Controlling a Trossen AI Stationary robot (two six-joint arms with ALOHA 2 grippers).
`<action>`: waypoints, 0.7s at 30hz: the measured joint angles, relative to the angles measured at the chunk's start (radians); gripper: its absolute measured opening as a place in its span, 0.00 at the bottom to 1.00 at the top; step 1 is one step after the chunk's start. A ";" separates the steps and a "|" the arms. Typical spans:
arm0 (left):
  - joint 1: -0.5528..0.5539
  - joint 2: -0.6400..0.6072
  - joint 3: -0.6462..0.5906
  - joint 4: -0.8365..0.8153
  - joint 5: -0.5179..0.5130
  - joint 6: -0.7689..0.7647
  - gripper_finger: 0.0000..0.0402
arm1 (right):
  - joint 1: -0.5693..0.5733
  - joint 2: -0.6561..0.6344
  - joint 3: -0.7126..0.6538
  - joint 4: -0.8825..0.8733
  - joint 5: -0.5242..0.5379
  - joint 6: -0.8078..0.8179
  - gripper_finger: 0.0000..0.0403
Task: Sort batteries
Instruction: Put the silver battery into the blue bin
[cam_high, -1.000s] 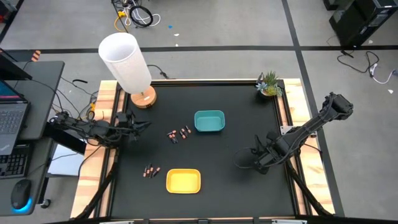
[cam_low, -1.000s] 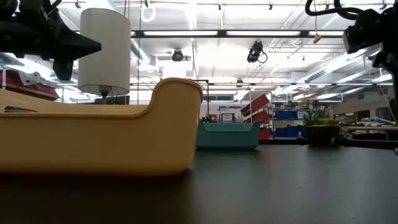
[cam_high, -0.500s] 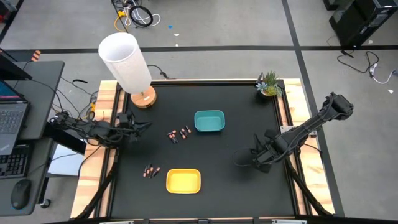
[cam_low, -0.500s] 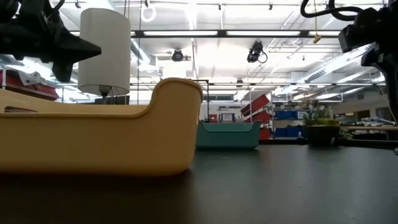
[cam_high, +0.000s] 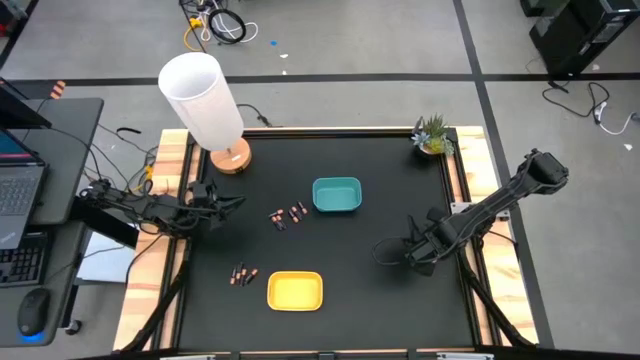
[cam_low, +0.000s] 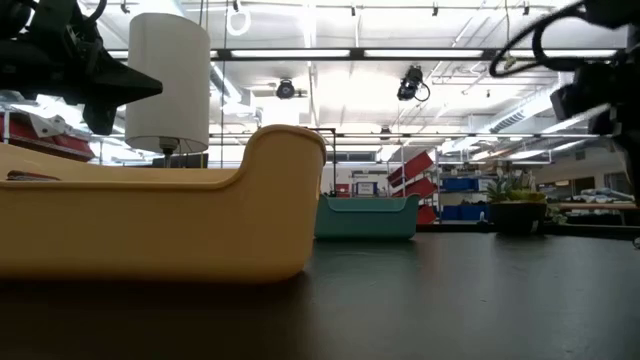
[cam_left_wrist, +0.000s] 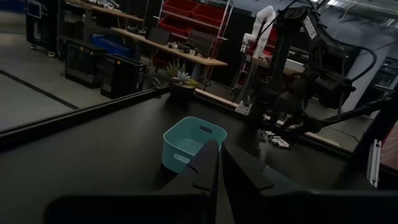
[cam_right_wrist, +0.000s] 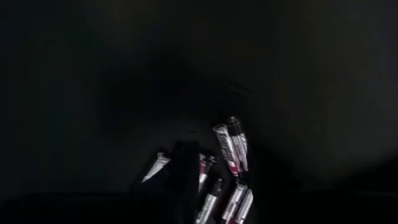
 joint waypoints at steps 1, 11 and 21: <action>0.000 0.000 0.000 0.000 0.000 0.001 0.09 | 0.000 0.000 -0.009 0.005 0.001 0.004 0.35; 0.000 0.000 0.000 -0.001 0.000 0.003 0.09 | -0.023 0.000 -0.120 0.157 0.015 0.004 0.40; 0.000 0.000 0.000 -0.001 0.000 0.004 0.09 | -0.065 -0.001 -0.155 0.184 0.042 0.008 0.33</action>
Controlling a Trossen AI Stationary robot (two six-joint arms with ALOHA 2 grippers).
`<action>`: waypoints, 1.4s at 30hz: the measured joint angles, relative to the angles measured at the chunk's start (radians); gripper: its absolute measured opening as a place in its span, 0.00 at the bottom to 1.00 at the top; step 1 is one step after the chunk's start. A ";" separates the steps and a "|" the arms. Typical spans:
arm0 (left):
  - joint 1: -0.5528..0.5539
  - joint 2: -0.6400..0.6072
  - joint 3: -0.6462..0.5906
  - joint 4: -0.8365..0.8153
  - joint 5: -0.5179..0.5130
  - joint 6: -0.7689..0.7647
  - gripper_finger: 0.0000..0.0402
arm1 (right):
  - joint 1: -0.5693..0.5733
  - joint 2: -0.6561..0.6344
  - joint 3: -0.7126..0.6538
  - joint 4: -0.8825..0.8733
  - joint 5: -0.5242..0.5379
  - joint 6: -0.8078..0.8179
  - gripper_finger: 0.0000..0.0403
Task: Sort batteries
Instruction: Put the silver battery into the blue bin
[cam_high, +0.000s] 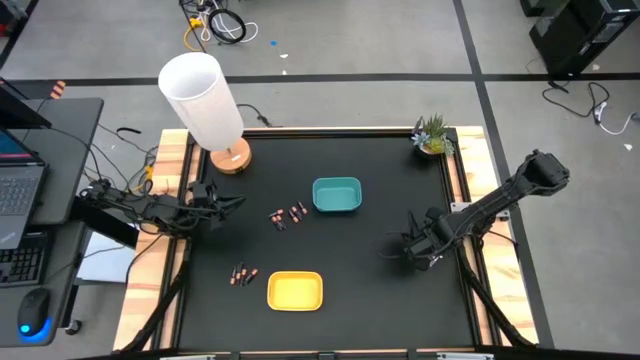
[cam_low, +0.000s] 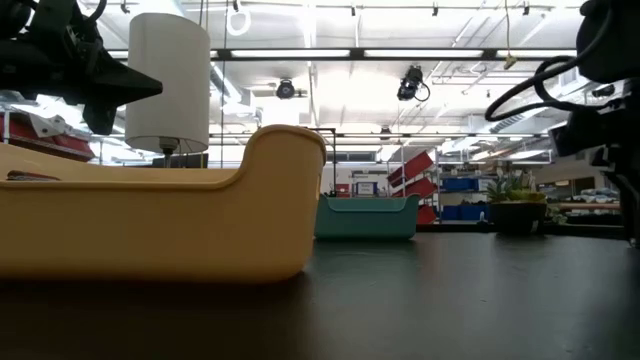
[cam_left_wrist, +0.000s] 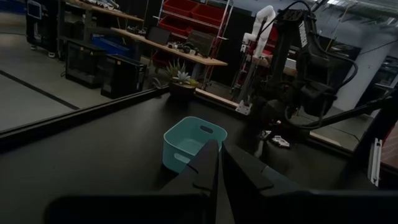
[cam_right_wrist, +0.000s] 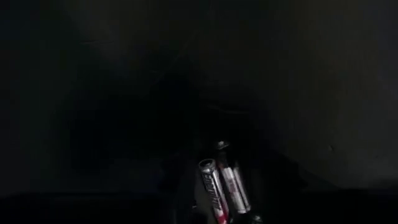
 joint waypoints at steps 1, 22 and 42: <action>0.000 0.000 0.000 0.000 0.000 0.000 0.09 | -0.007 -0.001 -0.004 0.004 -0.006 0.000 0.33; 0.000 0.000 0.000 -0.002 0.009 0.015 0.09 | -0.162 -0.066 -0.015 -0.043 0.016 -0.029 0.31; 0.000 0.000 0.000 -0.005 0.033 0.012 0.09 | -0.162 -0.257 -0.135 -0.062 -0.044 -0.013 0.30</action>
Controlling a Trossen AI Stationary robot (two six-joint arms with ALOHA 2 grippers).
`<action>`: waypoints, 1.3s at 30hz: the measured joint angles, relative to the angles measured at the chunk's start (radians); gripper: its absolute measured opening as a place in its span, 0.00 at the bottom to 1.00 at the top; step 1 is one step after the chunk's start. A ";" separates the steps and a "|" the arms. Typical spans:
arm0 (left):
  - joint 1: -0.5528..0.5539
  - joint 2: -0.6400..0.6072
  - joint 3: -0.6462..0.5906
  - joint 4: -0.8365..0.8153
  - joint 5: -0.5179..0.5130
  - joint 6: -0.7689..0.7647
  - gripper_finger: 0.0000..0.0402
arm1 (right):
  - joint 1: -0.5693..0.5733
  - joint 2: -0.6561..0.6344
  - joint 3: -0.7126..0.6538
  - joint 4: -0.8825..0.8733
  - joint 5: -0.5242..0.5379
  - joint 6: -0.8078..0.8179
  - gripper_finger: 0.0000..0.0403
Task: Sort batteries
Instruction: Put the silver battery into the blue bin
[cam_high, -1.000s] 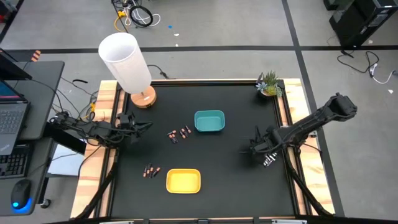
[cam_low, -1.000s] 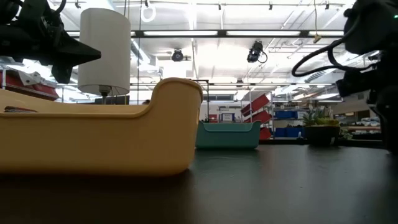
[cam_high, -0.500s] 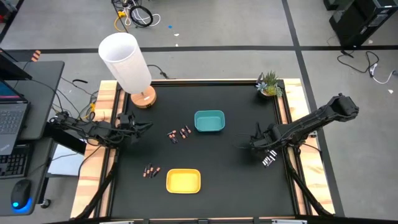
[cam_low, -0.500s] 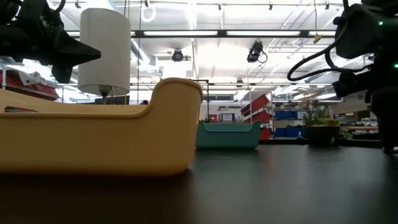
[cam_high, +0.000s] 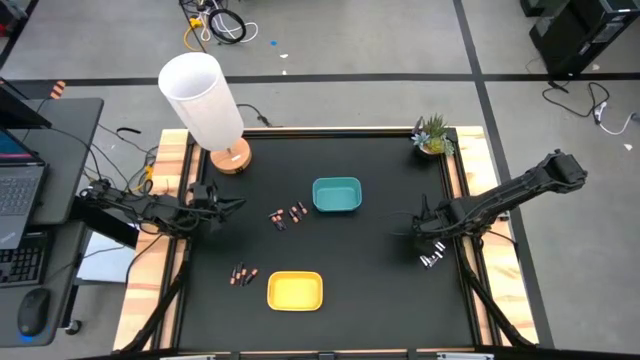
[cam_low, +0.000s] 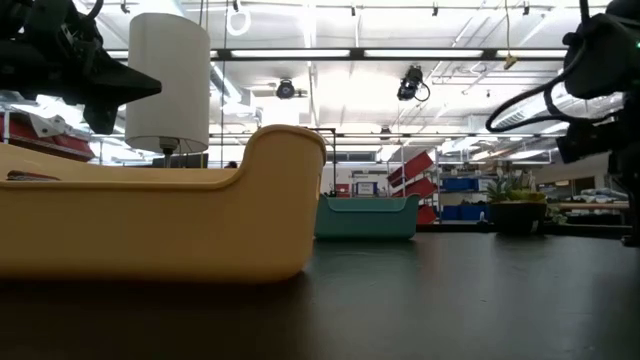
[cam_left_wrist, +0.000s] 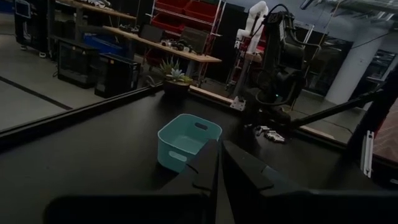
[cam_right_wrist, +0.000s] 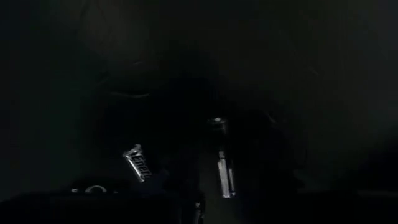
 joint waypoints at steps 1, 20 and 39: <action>0.000 0.000 0.000 0.000 0.001 0.000 0.09 | 0.000 0.000 -0.002 0.004 0.000 -0.006 0.30; 0.000 0.000 0.000 0.000 0.002 0.006 0.09 | -0.024 0.100 0.013 0.045 -0.051 0.012 0.03; 0.000 0.000 0.000 0.000 0.002 0.007 0.09 | -0.039 0.086 0.127 0.235 0.157 -0.066 0.00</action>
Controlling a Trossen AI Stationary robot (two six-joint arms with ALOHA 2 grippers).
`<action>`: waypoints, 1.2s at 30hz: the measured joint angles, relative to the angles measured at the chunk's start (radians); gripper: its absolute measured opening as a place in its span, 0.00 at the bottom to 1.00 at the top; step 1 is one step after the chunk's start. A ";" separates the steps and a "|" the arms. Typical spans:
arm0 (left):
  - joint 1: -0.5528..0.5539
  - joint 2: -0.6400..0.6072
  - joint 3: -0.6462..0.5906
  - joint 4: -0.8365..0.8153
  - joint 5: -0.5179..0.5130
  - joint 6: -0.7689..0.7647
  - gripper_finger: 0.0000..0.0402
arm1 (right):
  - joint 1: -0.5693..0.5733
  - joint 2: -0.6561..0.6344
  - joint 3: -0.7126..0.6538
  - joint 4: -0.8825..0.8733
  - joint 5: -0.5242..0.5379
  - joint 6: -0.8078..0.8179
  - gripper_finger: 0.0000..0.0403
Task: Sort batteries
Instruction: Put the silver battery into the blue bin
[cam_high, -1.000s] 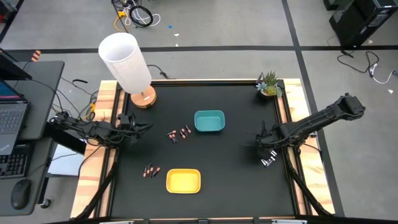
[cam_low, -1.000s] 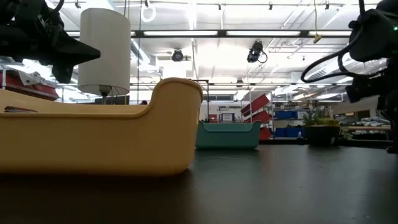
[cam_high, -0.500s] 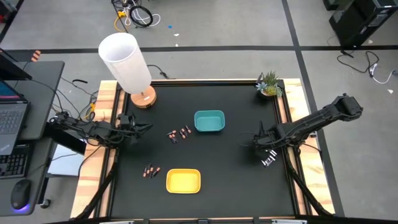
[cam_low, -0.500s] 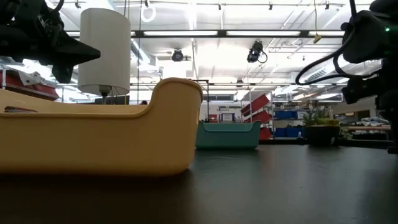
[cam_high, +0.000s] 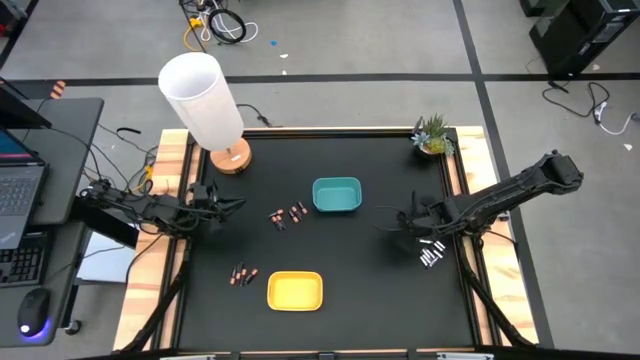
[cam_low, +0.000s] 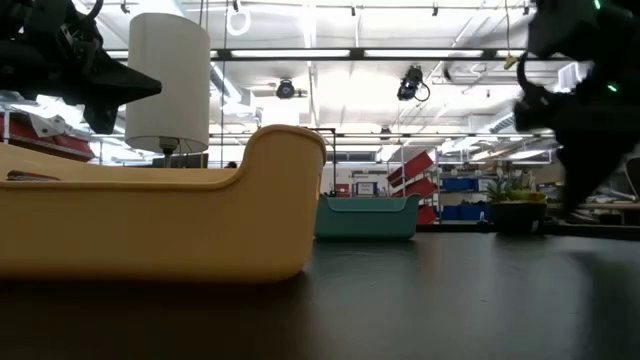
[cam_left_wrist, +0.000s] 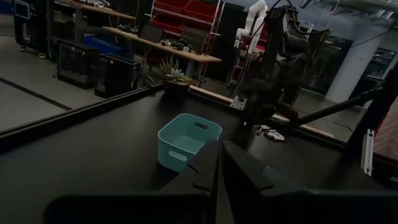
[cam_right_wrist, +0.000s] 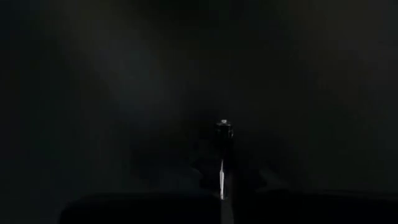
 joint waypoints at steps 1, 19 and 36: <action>0.000 0.000 0.000 0.001 0.000 0.000 0.09 | -0.007 0.000 0.002 0.042 0.018 -0.014 0.00; 0.000 0.000 0.000 0.041 0.000 -0.003 0.09 | -0.367 0.139 0.046 0.989 -0.006 -0.484 0.02; 0.000 0.000 0.000 0.022 0.000 0.056 0.09 | -0.432 0.478 0.459 0.545 -0.199 -0.612 0.37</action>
